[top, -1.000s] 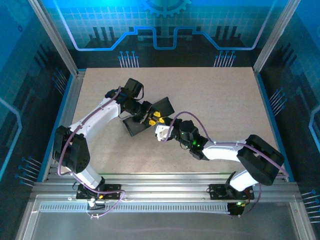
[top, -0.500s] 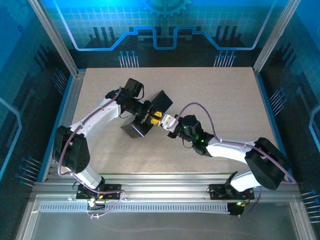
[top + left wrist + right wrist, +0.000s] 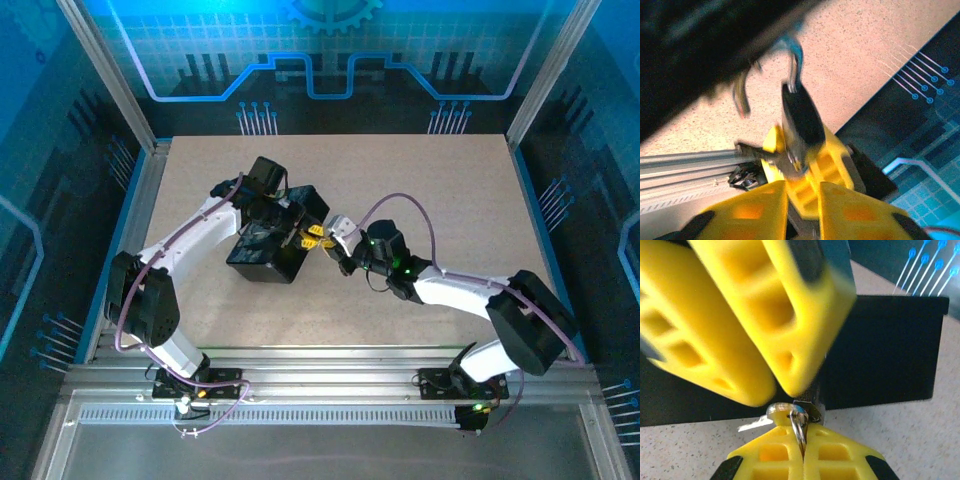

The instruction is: Unlock the padlock with the key

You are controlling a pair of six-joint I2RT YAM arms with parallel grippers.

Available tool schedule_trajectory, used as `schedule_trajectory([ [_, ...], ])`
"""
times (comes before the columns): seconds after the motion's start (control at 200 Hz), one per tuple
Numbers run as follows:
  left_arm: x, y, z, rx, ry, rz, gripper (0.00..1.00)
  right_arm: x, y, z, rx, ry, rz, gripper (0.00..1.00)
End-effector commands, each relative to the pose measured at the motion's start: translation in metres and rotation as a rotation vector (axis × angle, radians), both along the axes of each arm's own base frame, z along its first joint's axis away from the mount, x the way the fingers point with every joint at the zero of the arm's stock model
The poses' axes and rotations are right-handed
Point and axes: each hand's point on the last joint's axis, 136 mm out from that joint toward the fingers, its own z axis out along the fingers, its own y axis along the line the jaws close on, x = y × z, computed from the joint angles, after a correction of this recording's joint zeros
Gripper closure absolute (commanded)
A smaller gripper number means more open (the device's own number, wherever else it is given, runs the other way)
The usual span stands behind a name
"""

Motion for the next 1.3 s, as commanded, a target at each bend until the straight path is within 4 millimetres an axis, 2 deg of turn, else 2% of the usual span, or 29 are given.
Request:
schedule_trajectory([
  [0.0, -0.003, 0.0, 0.013, -0.022, -0.039, -0.042, 0.7, 0.01, 0.003, 0.007, 0.097, 0.072, 0.004, 1.0],
  [0.085, -0.004, 0.001, 0.012, -0.019, -0.045, -0.048, 0.64, 0.012, 0.002, -0.002, 0.104, 0.11, 0.003, 1.0],
  [0.265, 0.003, 0.009, 0.013, 0.015, -0.12, -0.074, 0.63, 0.017, 0.004, -0.022, 0.103, 0.185, -0.011, 1.0],
  [0.415, 0.019, 0.046, 0.002, 0.25, -0.243, -0.122, 0.63, 0.024, 0.0, -0.05, 0.1, 0.292, -0.065, 1.0],
  [0.58, 0.035, 0.086, -0.029, 0.515, -0.284, -0.169, 0.64, 0.031, -0.004, -0.072, 0.149, 0.384, -0.126, 1.0],
  [0.67, 0.046, 0.103, -0.046, 0.602, -0.291, -0.186, 0.64, 0.032, -0.005, -0.083, 0.161, 0.428, -0.148, 1.0],
  [0.825, 0.064, 0.137, -0.067, 0.78, -0.305, -0.19, 0.64, 0.029, -0.007, -0.1, 0.147, 0.489, -0.162, 0.85],
  [0.895, 0.066, 0.143, -0.074, 0.813, -0.299, -0.206, 0.64, 0.028, -0.011, -0.105, 0.124, 0.509, -0.164, 0.8],
  [1.026, 0.064, 0.141, -0.09, 0.802, -0.29, -0.231, 0.64, 0.03, -0.022, -0.101, 0.112, 0.515, -0.143, 0.72],
  [1.126, 0.061, 0.14, -0.101, 0.787, -0.269, -0.243, 0.65, 0.034, -0.027, -0.086, 0.13, 0.526, -0.111, 0.68],
  [1.291, 0.061, 0.14, -0.105, 0.778, -0.271, -0.253, 0.65, 0.041, -0.012, -0.076, 0.116, 0.525, -0.052, 0.65],
])
